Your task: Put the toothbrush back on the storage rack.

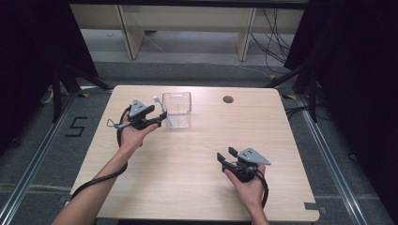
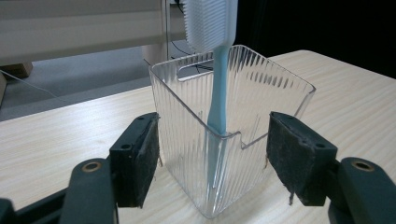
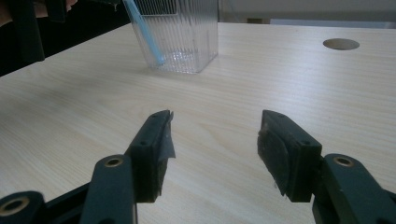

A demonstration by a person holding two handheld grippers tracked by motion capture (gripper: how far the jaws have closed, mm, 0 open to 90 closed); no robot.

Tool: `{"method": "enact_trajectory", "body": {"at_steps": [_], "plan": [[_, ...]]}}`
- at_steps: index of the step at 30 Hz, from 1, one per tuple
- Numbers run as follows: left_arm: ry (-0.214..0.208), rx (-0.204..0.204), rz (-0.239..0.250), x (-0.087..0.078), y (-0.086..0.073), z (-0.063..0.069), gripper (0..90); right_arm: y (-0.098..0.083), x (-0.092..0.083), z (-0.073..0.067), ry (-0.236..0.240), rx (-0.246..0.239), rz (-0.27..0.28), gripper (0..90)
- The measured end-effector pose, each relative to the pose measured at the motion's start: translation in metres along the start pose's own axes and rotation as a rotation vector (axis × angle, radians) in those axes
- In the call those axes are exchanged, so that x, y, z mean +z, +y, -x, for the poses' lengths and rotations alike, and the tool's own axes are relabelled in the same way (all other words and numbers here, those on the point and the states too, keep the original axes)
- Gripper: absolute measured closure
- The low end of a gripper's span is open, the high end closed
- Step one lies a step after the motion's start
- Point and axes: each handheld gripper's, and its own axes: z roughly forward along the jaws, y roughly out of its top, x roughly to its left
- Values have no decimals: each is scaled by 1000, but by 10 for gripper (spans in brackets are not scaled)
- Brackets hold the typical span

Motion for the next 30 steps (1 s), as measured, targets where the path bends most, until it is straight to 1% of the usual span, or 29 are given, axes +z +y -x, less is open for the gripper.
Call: {"method": "enact_trajectory", "body": {"at_steps": [2,3,6,7,9,10,11,12,14,17,18,21,22,24,25,26,27,28,30], "plan": [[2,4,-2,-2,-1,0,337,0,0,0,-1,6,-3,447],[4,3,-5,-3,-1,0,337,0,1,0,8,8,6,447],[9,7,-9,-6,-2,-1,336,0,1,0,6,-3,7,447],[5,11,-7,-6,-3,-1,337,0,1,0,5,-6,8,447],[6,6,-10,-7,-4,-1,339,0,1,0,5,3,6,447],[5,13,-15,-9,-5,-2,339,0,1,-1,8,3,3,447],[7,5,-18,-11,-5,-1,339,-1,1,-1,9,5,2,447],[7,17,-19,-12,-5,-2,339,-1,1,-1,9,4,4,447],[9,19,-17,-15,-6,-2,339,-1,1,0,5,7,5,447],[7,8,-16,-19,-7,-1,338,-1,1,0,7,8,5,447],[11,31,-16,-24,-7,-2,338,-1,1,0,7,8,2,447],[10,31,-21,-28,-9,-2,337,-1,1,-1,3,14,4,447],[10,40,-25,-33,-10,-2,336,-1,0,-1,2,14,3,446],[7,32,-28,-38,-12,-1,335,-1,0,-1,8,20,-2,446],[7,33,-26,-40,-13,-1,334,-1,1,0,6,-1,3,446],[8,37,-31,-43,-14,-1,333,-1,1,0,7,0,-3,446],[7,33,-30,-45,-15,-1,333,-1,1,0,3,-9,5,446],[19,-19,-47,-49,-17,2,332,-1,1,0,4,-8,5,446],[12,-10,-41,-53,-19,1,332,-1,2,0,0,-10,2,446]]}}
